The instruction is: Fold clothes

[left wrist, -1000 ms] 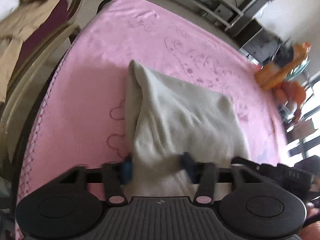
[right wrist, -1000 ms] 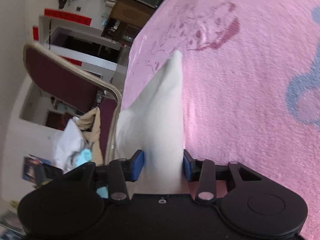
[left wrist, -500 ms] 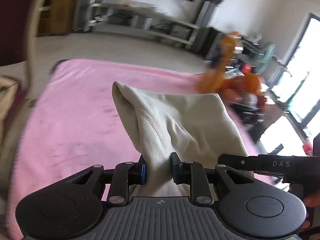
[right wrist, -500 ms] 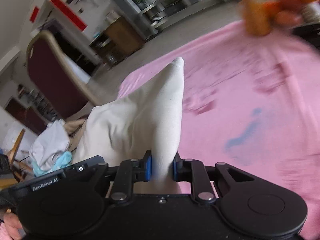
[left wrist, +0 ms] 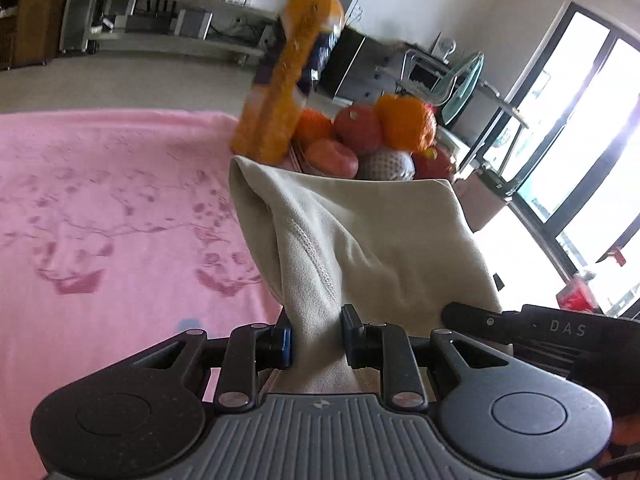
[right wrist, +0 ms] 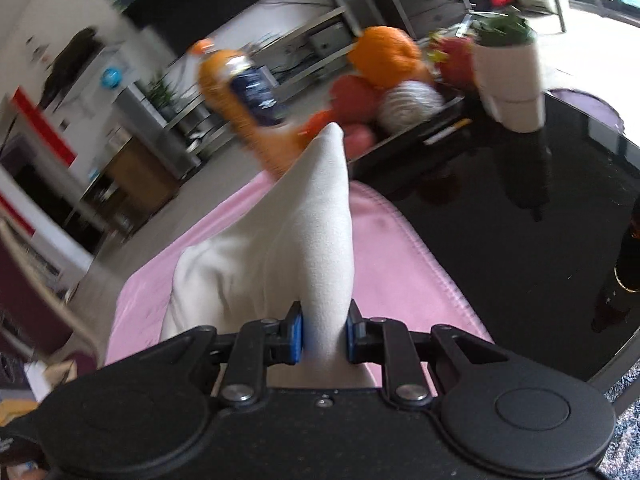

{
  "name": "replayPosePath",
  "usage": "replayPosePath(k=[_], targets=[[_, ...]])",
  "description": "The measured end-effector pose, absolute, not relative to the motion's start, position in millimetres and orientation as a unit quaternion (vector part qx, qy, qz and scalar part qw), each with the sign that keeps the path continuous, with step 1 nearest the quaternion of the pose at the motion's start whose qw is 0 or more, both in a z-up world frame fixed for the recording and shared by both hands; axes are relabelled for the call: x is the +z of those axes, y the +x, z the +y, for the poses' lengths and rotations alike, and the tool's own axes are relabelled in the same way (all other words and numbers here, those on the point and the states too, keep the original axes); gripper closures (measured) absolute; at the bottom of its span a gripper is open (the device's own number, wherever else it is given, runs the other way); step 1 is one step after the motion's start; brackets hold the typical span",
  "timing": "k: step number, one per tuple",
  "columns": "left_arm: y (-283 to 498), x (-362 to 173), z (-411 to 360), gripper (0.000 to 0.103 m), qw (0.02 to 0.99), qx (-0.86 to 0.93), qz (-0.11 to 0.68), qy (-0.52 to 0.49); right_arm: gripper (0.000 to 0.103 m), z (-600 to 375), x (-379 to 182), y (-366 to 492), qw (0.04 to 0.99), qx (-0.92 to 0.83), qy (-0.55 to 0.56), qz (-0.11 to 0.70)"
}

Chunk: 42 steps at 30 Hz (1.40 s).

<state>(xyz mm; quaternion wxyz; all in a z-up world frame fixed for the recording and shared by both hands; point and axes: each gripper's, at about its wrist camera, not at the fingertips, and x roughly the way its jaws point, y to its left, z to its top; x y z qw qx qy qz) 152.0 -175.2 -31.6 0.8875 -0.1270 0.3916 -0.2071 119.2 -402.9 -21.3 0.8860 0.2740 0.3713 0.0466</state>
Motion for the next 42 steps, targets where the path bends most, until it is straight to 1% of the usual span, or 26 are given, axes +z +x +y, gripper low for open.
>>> replayPosePath(k=[2, 3, 4, 5, 6, 8, 9, 10, 11, 14, 15, 16, 18, 21, 24, 25, 28, 31, 33, 35, 36, 37, 38, 39, 40, 42], targets=[[173.3, -50.7, -187.4, 0.077, 0.881, -0.198, 0.410, -0.129, 0.083, -416.7, -41.0, 132.4, 0.882, 0.036, 0.287, 0.371], [184.7, -61.0, -193.3, 0.074, 0.878, -0.190, 0.421, -0.124, 0.080, -422.5, -52.6, 139.6, 0.879, 0.027, 0.295, 0.375], [193.7, -71.5, -196.2, 0.074, 0.877, -0.173, 0.432, -0.117, 0.072, -427.6, -63.1, 146.7, 0.875, 0.016, 0.299, 0.379], [202.4, -81.5, -198.8, 0.071, 0.876, -0.157, 0.443, -0.111, 0.066, -430.3, -69.7, 152.7, 0.875, -0.002, 0.292, 0.386], [205.3, -85.8, -196.0, 0.064, 0.875, -0.150, 0.447, -0.111, 0.054, -432.4, -74.5, 157.6, 0.876, -0.020, 0.283, 0.391], [201.1, -86.3, -180.8, 0.063, 0.874, -0.162, 0.439, -0.130, 0.050, -432.7, -69.4, 157.1, 0.885, -0.052, 0.244, 0.393], [196.3, -82.3, -174.3, 0.063, 0.878, -0.160, 0.435, -0.124, 0.044, -431.9, -64.0, 151.5, 0.891, -0.054, 0.234, 0.384], [191.4, -78.4, -167.8, 0.063, 0.881, -0.158, 0.430, -0.118, 0.041, -431.1, -58.6, 145.8, 0.897, -0.056, 0.224, 0.376], [186.6, -74.4, -161.4, 0.066, 0.884, -0.156, 0.426, -0.111, 0.041, -430.2, -53.5, 139.7, 0.903, -0.057, 0.215, 0.368], [170.3, -62.0, -143.8, 0.080, 0.892, -0.157, 0.410, -0.105, 0.041, -427.5, -46.0, 119.9, 0.906, -0.045, 0.229, 0.353], [164.9, -58.1, -143.0, 0.080, 0.892, -0.167, 0.407, -0.105, 0.047, -426.6, -44.8, 113.9, 0.905, -0.041, 0.240, 0.348], [161.5, -54.4, -145.4, 0.082, 0.891, -0.177, 0.405, -0.102, 0.068, -424.9, -45.1, 106.9, 0.904, -0.037, 0.249, 0.347], [153.7, -49.1, -161.2, 0.082, 0.890, -0.199, 0.403, -0.079, 0.090, -419.8, -49.1, 99.8, 0.897, -0.033, 0.256, 0.358], [146.3, -56.8, -191.6, 0.080, 0.883, -0.217, 0.415, -0.032, 0.090, -412.5, -56.0, 89.6, 0.886, -0.028, 0.267, 0.377], [144.0, -79.8, -205.9, 0.080, 0.869, -0.199, 0.452, -0.002, 0.090, -407.6, -81.5, 90.0, 0.859, -0.037, 0.272, 0.433], [143.0, -86.9, -210.5, 0.077, 0.865, -0.194, 0.464, 0.008, 0.090, -405.4, -88.8, 90.1, 0.850, -0.045, 0.264, 0.453], [130.6, -77.4, -211.5, 0.079, 0.854, -0.176, 0.487, 0.047, 0.090, -398.0, -91.7, 76.4, 0.845, -0.060, 0.255, 0.467], [113.8, -57.0, -206.2, 0.079, 0.859, -0.149, 0.483, 0.079, 0.088, -391.5, -82.5, 62.0, 0.845, -0.061, 0.264, 0.462], [102.0, -39.6, -204.1, 0.070, 0.867, -0.136, 0.471, 0.093, 0.087, -387.1, -66.2, 53.3, 0.852, -0.060, 0.265, 0.448], [90.5, -19.4, -200.2, 0.063, 0.875, -0.133, 0.458, 0.086, 0.077, -382.3, -40.8, 45.4, 0.863, -0.061, 0.256, 0.432], [85.5, -10.5, -197.7, 0.061, 0.878, -0.136, 0.453, 0.078, 0.067, -379.9, -26.9, 41.5, 0.868, -0.062, 0.249, 0.424], [79.6, -0.7, -195.1, 0.057, 0.880, -0.140, 0.448, 0.072, 0.054, -377.1, -12.9, 37.4, 0.874, -0.064, 0.242, 0.417], [74.5, 8.0, -193.4, 0.053, 0.882, -0.144, 0.443, 0.068, 0.047, -373.3, 1.4, 32.4, 0.879, -0.064, 0.233, 0.412], [69.4, 16.7, -191.7, 0.050, 0.885, -0.147, 0.438, 0.064, 0.036, -370.0, 14.9, 27.5, 0.884, -0.064, 0.225, 0.406], [63.6, 25.1, -189.7, 0.045, 0.887, -0.150, 0.433, 0.060, 0.028, -368.1, 25.0, 22.8, 0.887, -0.062, 0.217, 0.402], [52.0, 39.3, -185.0, 0.035, 0.888, -0.155, 0.429, 0.056, 0.019, -362.9, 46.5, 10.4, 0.894, -0.059, 0.202, 0.396]])
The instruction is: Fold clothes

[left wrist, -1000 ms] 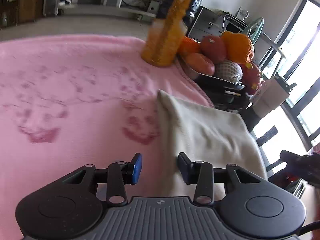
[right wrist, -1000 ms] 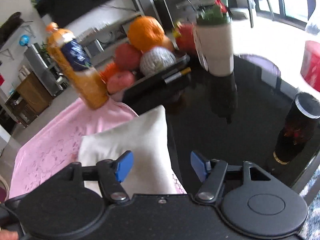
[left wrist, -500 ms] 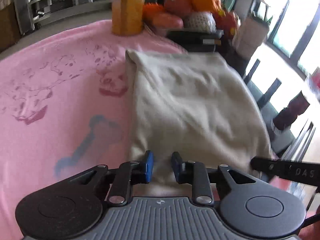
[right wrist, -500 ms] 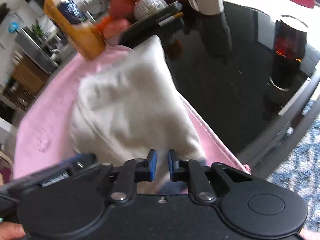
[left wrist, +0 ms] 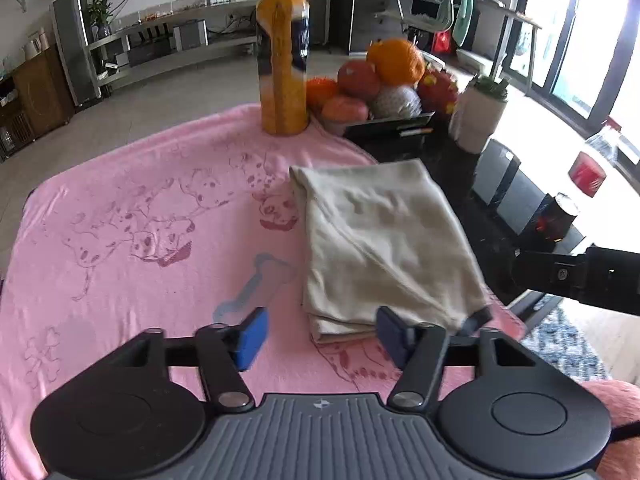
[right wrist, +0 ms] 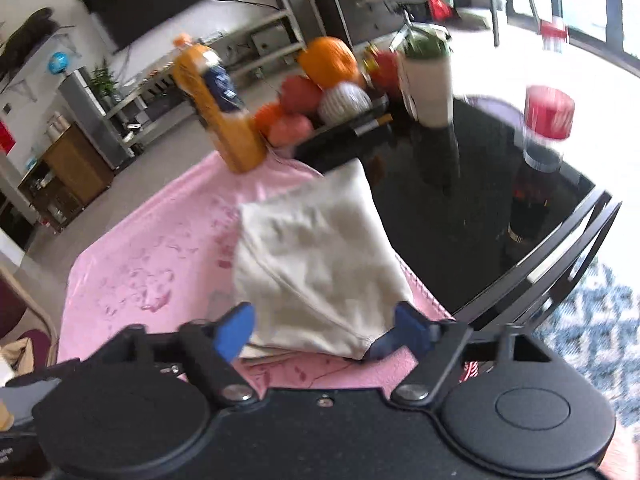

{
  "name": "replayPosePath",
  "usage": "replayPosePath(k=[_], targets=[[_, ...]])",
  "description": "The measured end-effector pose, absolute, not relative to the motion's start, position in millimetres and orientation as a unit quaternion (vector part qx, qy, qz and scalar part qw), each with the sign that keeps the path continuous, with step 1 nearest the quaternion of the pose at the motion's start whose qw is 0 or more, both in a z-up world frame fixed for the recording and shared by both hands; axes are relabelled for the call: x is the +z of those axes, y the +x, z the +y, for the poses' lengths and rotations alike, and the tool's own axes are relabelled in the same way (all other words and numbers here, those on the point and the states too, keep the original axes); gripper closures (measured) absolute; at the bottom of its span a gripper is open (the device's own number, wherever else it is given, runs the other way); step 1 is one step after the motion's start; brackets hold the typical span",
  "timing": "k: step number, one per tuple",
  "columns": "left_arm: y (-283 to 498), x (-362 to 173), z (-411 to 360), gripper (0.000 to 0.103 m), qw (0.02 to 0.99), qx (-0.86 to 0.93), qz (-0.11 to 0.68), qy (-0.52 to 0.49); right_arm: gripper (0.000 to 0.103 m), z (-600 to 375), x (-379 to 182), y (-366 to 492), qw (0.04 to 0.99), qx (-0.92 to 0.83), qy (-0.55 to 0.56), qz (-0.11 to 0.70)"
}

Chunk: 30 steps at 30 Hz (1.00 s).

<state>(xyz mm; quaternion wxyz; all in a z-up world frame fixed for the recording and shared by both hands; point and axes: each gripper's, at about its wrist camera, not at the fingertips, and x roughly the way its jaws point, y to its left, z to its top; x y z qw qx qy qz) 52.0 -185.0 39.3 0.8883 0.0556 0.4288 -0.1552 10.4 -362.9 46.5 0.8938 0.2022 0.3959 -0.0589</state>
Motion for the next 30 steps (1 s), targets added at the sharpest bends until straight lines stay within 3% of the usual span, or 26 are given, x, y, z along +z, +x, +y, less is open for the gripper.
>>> replayPosePath(k=[4, 8, 30], targets=[[27.2, 63.5, -175.8, 0.015, 0.892, -0.174, 0.415, 0.046, 0.000, -353.6, 77.3, -11.7, 0.905, -0.060, 0.168, 0.387], [4.0, 82.7, -169.5, 0.005, 0.897, -0.182, 0.399, 0.049, 0.000, -348.5, 99.0, -34.9, 0.910, -0.067, 0.149, 0.380], [-37.5, 97.8, -170.0, 0.004, 0.893, -0.219, 0.388, 0.056, 0.000, -332.7, 108.9, -72.1, 0.909, -0.094, 0.090, 0.397]])
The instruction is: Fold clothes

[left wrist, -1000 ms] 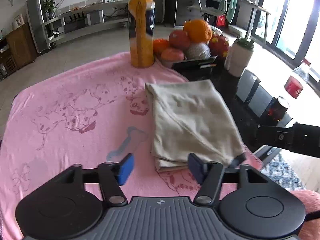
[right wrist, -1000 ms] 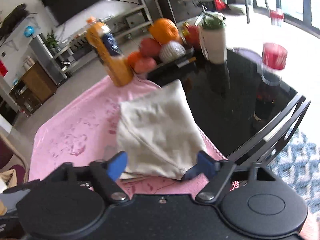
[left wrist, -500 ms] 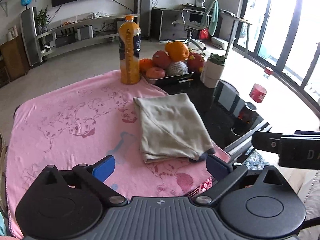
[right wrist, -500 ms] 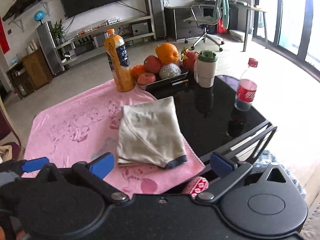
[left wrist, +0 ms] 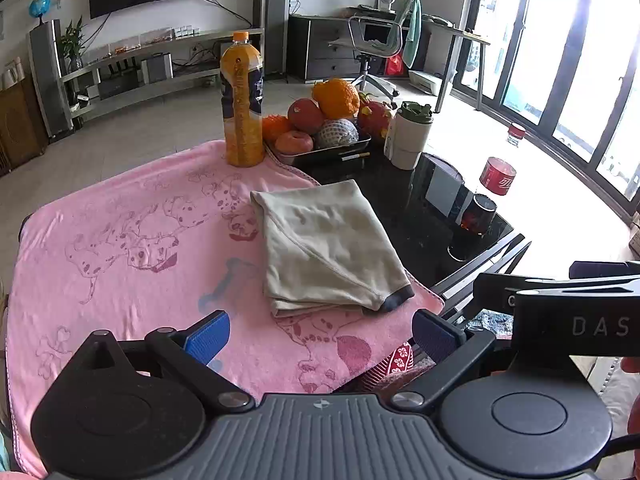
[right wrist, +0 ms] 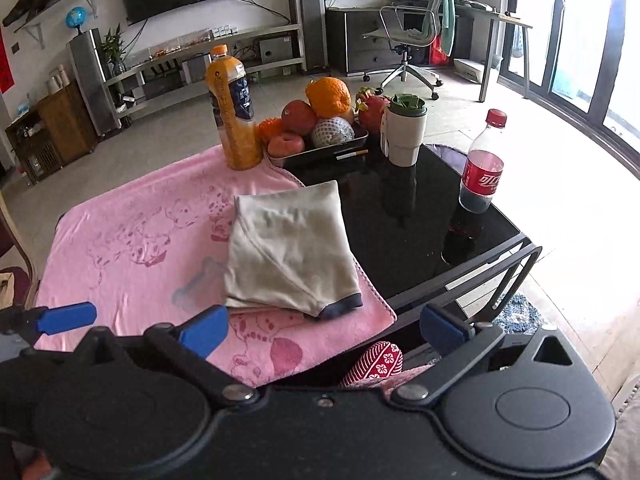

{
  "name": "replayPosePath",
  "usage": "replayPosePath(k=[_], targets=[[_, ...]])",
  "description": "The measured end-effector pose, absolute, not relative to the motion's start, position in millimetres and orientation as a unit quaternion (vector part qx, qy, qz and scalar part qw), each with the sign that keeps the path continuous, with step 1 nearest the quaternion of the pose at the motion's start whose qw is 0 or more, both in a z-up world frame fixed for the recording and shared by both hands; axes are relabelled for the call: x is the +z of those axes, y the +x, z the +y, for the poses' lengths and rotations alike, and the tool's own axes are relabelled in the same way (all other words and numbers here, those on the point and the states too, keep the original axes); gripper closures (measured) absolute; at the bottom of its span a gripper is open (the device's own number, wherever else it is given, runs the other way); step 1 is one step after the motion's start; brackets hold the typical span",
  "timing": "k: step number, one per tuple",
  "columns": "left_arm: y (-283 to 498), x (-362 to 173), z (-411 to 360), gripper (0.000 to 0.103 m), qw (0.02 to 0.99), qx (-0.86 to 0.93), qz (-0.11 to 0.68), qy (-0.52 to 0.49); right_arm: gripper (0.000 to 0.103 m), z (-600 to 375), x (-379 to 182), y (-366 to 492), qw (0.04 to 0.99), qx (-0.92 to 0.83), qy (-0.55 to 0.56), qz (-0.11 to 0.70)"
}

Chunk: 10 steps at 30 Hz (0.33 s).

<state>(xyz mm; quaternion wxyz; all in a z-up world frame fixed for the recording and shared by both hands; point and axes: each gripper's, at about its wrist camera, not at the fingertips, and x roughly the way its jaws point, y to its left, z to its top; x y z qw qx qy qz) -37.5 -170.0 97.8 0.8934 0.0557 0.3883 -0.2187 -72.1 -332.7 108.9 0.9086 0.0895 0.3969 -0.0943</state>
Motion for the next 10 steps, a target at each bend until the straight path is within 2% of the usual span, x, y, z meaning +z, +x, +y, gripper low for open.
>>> replayPosePath(k=[10], targets=[[-33.5, 94.4, -168.8, 0.003, 0.895, -0.222, 0.384, 0.049, 0.000, -331.8, 107.8, -71.0, 0.908, -0.093, 0.091, 0.397]])
